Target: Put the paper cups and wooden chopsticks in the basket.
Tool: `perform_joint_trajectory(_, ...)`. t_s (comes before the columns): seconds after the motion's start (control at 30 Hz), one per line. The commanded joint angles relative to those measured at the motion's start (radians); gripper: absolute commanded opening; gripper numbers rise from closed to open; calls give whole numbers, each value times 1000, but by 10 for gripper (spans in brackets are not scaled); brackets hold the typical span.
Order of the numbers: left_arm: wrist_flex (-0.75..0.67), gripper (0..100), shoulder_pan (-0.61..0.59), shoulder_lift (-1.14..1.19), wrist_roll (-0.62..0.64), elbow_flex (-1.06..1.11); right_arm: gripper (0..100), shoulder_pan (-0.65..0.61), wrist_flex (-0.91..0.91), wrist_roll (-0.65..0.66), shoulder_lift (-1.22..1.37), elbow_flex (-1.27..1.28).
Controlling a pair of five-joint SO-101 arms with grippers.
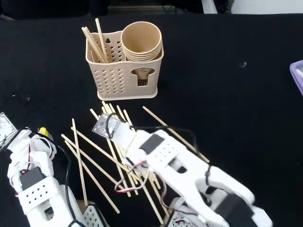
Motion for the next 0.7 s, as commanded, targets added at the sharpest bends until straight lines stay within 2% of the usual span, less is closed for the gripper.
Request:
perform_joint_trajectory(0.0,-18,188,-5,-12,2,-62,14,29,25,15,-119,13)
perform_joint_trajectory(0.1,-18,188,-5,-12,2,-61,84,84,91,15,-179,-1)
perform_joint_trajectory(0.23,-18,188,-5,-12,2,-61,210,269,100,74,-211,-10)
perform_joint_trajectory(0.4,-18,188,-4,-12,3,-61,211,445,-8,210,-122,2)
perform_joint_trajectory(0.67,-18,188,-4,-12,2,-59,211,523,-146,348,139,-1)
